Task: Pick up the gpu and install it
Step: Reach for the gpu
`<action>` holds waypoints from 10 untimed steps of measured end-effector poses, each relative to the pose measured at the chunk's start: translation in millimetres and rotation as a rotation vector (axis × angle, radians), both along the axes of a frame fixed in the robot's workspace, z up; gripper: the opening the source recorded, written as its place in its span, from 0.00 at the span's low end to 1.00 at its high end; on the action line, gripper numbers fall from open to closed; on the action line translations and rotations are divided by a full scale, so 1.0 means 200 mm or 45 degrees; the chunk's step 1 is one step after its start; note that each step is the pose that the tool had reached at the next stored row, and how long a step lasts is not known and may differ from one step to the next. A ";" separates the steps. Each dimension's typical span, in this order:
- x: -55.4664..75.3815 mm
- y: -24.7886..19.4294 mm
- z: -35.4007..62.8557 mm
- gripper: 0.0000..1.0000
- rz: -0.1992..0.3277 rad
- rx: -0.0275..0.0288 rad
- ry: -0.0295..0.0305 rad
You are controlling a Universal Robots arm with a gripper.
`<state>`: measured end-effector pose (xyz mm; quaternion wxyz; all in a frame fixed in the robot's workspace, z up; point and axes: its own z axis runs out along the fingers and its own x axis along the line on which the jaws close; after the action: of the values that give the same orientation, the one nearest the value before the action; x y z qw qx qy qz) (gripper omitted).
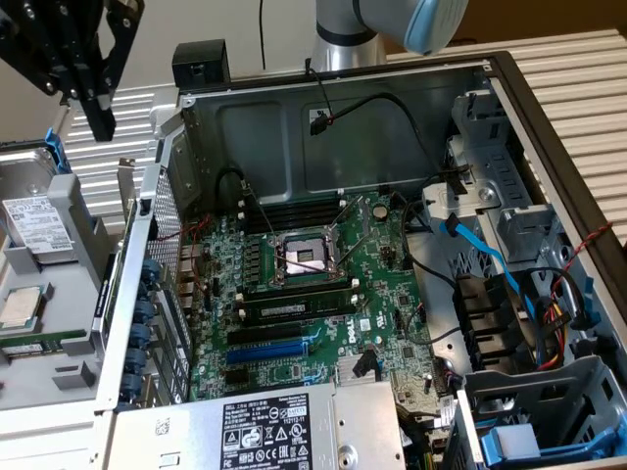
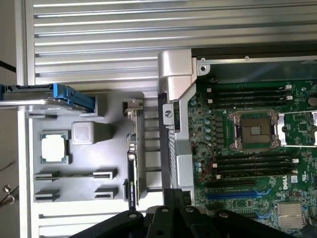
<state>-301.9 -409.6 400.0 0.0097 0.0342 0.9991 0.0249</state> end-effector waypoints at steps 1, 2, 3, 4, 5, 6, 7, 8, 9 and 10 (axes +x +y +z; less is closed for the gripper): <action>0.00 0.000 0.000 0.11 0.000 0.0002 -0.0002; 0.00 0.000 0.000 0.11 0.000 0.0002 -0.0002; 0.00 0.000 0.000 0.11 0.000 0.0002 -0.0002; 0.00 0.000 0.000 0.11 0.000 0.0006 -0.0002; -0.01 -0.001 0.000 0.11 0.000 0.0032 -0.0001; -0.01 -0.002 0.000 0.11 0.000 0.0079 0.0001; -0.01 -0.003 0.000 0.11 0.000 0.0151 0.0017; -0.02 -0.007 0.000 0.11 0.000 0.0233 0.0045; -0.02 -0.012 0.000 0.11 0.000 0.0343 0.0083; -0.03 -0.017 0.000 0.11 0.000 0.0444 0.0162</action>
<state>-306.9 -413.1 400.0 0.0027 0.0347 0.9985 0.0421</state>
